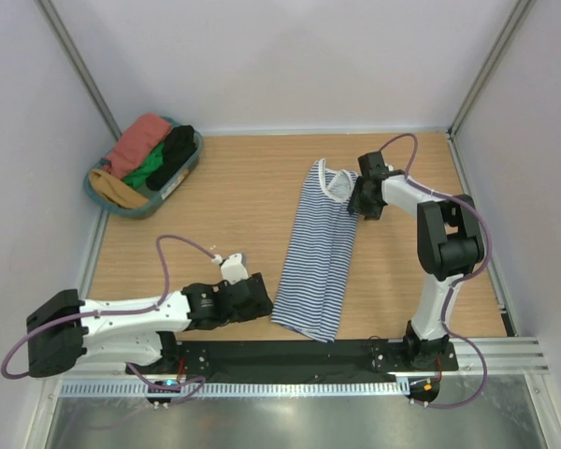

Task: Fold and stack the tank tops
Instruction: Fold the tank top

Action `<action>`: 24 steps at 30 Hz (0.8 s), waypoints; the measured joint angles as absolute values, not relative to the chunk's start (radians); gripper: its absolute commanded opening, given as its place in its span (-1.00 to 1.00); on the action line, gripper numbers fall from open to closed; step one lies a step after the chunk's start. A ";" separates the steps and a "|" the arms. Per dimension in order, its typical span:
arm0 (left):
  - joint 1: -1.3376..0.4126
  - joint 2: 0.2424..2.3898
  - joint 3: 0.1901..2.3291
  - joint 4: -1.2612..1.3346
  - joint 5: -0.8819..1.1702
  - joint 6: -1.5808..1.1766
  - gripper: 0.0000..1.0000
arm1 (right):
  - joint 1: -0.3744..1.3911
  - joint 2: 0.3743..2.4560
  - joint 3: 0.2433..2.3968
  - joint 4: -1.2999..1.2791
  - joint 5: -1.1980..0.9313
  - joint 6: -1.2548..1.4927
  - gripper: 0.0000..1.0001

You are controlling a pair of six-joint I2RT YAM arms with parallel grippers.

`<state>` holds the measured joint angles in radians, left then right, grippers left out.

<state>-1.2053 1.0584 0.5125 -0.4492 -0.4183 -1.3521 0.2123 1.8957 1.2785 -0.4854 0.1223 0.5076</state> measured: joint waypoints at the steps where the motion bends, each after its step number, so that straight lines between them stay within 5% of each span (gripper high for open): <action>1: -1.200 1.089 0.522 -0.435 -0.402 -1.338 0.31 | 0.211 1.913 1.286 -0.486 0.118 0.511 0.01; 5: -1.184 1.168 0.546 -0.365 -0.352 -1.300 0.31 | 0.202 1.956 1.336 -0.473 0.107 0.525 -0.05; 10: -1.170 1.227 0.550 -0.288 -0.307 -1.288 0.22 | 0.189 1.997 1.379 -0.457 0.097 0.533 -0.39; 17: -1.160 1.349 0.568 -0.190 -0.257 -1.275 -0.44 | 0.183 2.073 1.483 -0.468 0.080 0.537 -0.98; 19: -1.159 1.381 0.571 -0.156 -0.243 -1.277 -0.45 | 0.183 2.099 1.520 -0.472 0.077 0.541 -0.98; 24: -1.149 1.425 0.589 -0.068 -0.215 -1.275 -0.05 | 0.177 2.169 1.627 -0.493 0.071 0.548 -0.98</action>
